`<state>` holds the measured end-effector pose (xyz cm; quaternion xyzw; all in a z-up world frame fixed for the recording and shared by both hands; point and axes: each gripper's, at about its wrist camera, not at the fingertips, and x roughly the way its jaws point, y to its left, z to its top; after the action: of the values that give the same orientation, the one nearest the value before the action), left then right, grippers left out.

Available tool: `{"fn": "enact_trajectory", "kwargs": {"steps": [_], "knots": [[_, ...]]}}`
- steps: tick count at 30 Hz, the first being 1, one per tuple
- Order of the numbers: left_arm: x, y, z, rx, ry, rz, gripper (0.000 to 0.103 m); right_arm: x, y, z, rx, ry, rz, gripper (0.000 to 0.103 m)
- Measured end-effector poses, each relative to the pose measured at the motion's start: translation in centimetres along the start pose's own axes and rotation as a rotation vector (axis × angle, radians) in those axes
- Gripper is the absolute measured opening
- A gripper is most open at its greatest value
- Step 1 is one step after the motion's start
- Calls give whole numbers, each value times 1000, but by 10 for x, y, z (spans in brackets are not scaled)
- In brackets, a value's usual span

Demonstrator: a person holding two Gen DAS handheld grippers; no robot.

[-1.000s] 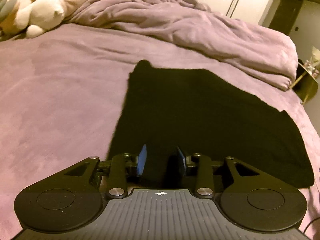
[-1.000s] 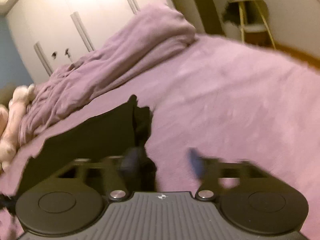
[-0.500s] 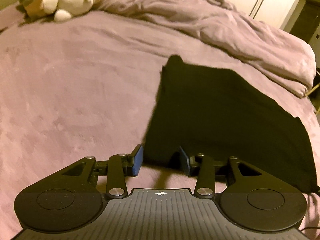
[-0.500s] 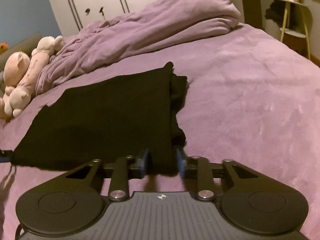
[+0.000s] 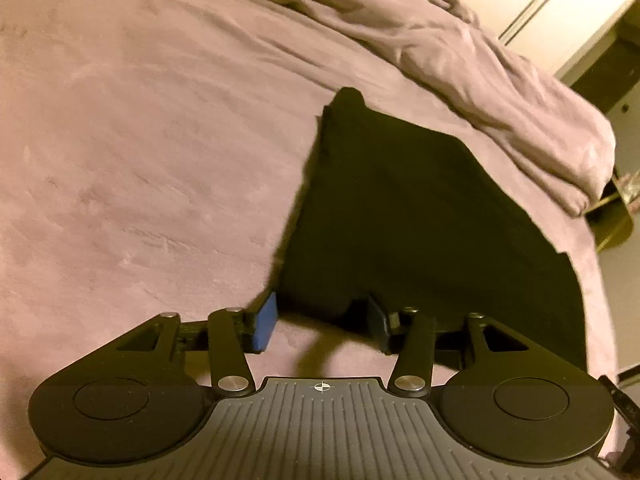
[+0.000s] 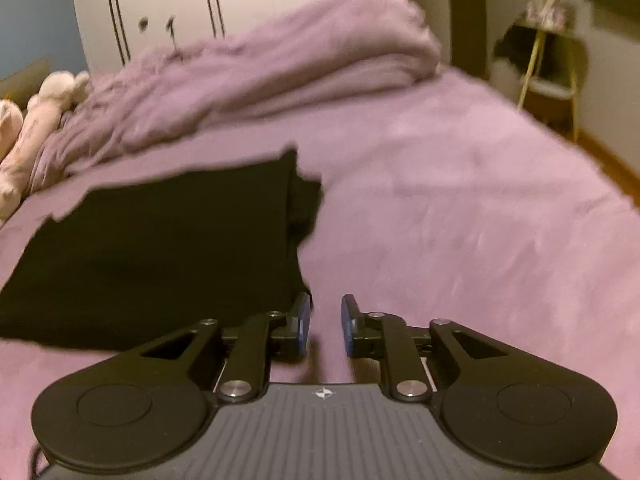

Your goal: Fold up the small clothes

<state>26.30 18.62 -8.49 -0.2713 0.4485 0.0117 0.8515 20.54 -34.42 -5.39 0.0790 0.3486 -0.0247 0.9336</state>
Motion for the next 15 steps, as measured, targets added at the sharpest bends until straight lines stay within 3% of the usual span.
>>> {"fn": "enact_trajectory", "kwargs": {"steps": [2,4,7,11,15], "knots": [[4,5,3,-48,-5,-26,52,-9,12,9,24,-73,48,18],[8,7,7,-84,-28,-60,52,-9,30,17,45,-97,161,23],[15,4,13,-112,-60,-96,47,6,71,16,-13,-36,232,25],[30,-1,17,-99,-47,-104,36,35,127,-5,-59,100,292,24],[37,5,20,-108,-49,-164,24,40,164,-26,-111,116,314,24]]}}
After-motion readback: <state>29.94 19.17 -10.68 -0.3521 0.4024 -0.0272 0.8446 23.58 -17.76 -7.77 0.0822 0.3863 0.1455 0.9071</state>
